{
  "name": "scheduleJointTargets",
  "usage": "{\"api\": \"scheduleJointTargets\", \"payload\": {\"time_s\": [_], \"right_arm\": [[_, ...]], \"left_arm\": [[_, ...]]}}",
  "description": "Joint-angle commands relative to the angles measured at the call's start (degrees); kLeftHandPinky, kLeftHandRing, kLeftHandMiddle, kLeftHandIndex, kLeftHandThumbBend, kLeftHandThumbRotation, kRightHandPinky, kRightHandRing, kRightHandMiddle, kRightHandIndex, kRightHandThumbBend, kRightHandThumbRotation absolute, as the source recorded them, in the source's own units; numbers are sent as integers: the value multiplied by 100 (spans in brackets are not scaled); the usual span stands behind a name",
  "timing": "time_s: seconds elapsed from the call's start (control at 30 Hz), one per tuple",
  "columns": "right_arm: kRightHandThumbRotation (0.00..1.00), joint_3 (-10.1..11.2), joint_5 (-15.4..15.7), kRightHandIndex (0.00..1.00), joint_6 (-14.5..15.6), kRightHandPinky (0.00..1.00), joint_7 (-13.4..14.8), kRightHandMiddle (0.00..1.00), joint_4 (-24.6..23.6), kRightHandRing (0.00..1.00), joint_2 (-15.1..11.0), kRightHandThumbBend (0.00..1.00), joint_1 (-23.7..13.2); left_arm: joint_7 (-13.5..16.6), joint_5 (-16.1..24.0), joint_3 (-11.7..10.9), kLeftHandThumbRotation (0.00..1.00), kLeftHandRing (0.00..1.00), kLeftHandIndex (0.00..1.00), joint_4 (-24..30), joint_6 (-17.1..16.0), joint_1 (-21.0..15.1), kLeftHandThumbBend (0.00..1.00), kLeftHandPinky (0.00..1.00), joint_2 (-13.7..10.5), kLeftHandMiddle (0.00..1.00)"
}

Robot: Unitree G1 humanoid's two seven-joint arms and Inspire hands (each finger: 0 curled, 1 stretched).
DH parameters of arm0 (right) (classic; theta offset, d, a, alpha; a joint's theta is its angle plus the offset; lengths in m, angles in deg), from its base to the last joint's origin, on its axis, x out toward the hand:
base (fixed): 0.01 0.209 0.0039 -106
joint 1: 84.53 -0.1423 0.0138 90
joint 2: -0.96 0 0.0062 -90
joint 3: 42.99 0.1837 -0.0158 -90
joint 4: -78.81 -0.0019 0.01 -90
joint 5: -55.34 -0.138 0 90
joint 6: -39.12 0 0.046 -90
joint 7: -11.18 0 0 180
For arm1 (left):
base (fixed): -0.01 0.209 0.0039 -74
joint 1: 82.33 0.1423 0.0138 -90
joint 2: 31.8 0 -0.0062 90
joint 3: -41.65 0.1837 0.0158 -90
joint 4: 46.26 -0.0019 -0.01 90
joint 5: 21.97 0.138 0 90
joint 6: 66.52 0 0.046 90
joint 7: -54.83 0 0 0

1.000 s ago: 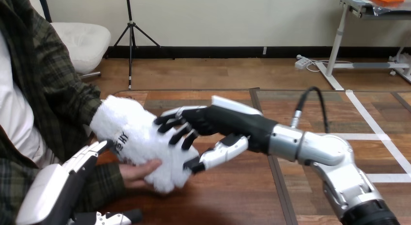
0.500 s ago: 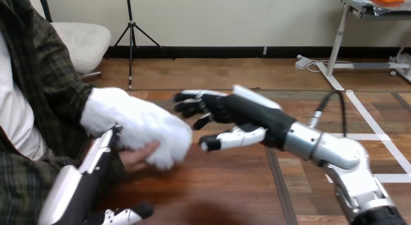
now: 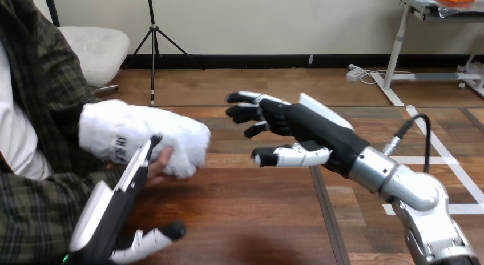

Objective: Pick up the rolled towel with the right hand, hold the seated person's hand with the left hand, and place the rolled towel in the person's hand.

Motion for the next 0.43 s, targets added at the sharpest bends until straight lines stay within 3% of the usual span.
{"api": "scheduleJointTargets", "payload": {"time_s": [0.0, 0.17, 0.4], "right_arm": [[63, 260, -227, 92, -239, 78, 206, 87, -304, 88, 64, 100, 23], [64, 348, -303, 92, -407, 79, 368, 87, -412, 88, 99, 100, 151], [65, 508, -508, 92, -557, 79, 627, 88, -718, 87, 189, 100, 426]], "left_arm": [[-280, -615, 147, 95, 100, 100, -285, -287, -590, 100, 98, 192, 100], [-674, -1221, 243, 91, 100, 100, -336, -348, -760, 100, 96, 345, 100], [-1477, -2137, 465, 86, 100, 100, -392, -422, -1138, 100, 98, 538, 100]]}}
